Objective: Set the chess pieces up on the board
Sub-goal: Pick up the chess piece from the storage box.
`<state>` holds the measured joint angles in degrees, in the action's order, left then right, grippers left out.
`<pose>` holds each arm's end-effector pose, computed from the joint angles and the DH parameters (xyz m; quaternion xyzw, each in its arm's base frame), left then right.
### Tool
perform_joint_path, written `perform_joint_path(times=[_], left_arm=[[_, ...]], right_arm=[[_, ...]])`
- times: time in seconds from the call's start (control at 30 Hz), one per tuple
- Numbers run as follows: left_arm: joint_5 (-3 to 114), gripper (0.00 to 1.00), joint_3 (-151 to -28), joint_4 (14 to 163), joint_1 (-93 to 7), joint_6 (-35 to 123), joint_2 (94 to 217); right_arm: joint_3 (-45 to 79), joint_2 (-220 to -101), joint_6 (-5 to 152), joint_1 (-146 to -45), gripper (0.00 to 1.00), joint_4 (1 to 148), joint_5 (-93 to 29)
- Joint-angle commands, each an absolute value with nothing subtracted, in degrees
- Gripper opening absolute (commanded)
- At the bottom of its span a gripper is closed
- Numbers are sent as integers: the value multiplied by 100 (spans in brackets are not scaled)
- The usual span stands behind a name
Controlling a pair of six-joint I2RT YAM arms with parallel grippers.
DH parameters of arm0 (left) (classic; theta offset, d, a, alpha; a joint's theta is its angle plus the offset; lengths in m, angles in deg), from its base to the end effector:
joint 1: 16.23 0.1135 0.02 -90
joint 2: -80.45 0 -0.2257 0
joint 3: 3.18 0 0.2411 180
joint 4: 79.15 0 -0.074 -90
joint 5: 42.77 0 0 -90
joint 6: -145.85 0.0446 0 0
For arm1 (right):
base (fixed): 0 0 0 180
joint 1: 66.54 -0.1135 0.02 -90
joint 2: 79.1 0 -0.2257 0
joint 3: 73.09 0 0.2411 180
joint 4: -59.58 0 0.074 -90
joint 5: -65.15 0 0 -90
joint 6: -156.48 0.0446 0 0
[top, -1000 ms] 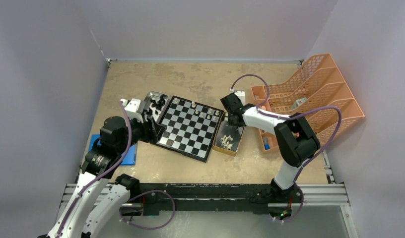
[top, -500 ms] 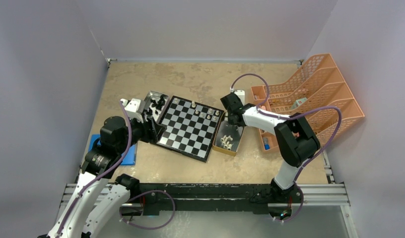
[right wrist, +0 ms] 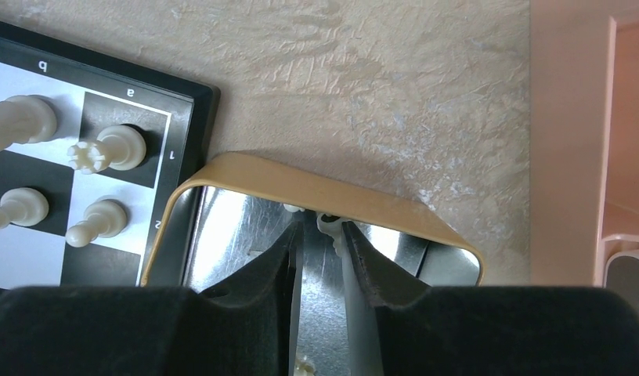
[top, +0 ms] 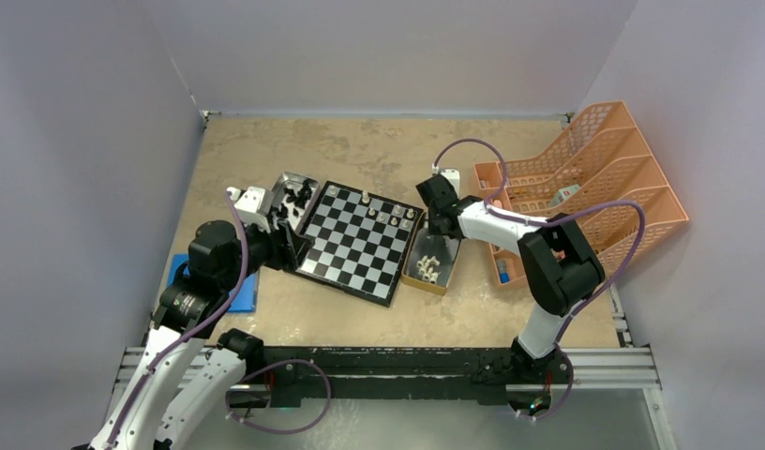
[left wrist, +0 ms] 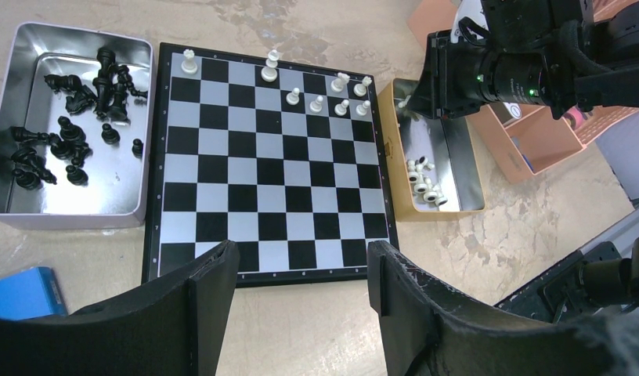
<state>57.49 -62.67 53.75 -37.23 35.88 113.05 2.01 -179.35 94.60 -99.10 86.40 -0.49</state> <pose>0.1423 -0.0631 0.3034 0.0585 0.8164 -0.2681 0.5081 0.3041 0.1723 0.1428 0.0329 0.9261 -0.0113 0.3756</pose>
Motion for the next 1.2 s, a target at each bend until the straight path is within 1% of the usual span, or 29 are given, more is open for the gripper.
perform_joint_path(times=[0.0, 0.23, 0.43, 0.63, 0.8, 0.93, 1.07, 1.17], left_arm=[[5787, 61, -6215, 5532, -3689, 3563, 11254], [5795, 61, -6215, 5532, -3689, 3563, 11283], [5840, 61, -6215, 5541, -3689, 3563, 11309], [5837, 61, -6209, 5541, -3689, 3563, 11288], [5823, 61, -6215, 5541, -3689, 3563, 11279], [5822, 61, -6214, 5541, -3689, 3563, 11254], [5856, 61, -6207, 5542, -3689, 3572, 11204], [5856, 61, -6198, 5551, -3689, 3572, 11163]], right_arm=[[279, -17956, 9343, -9892, 28, 8485, -182], [291, -17969, 9257, -9893, 30, 8583, -270], [340, -18040, 9419, -9894, 31, 8734, 31], [343, -18005, 9470, -9897, 34, 8722, 85], [333, -18136, 9372, -9896, 30, 8609, -33], [313, -18155, 9362, -9889, 28, 8547, -42], [261, -18077, 9359, -9890, 23, 8509, 1], [254, -18044, 9353, -9897, 23, 8506, 28]])
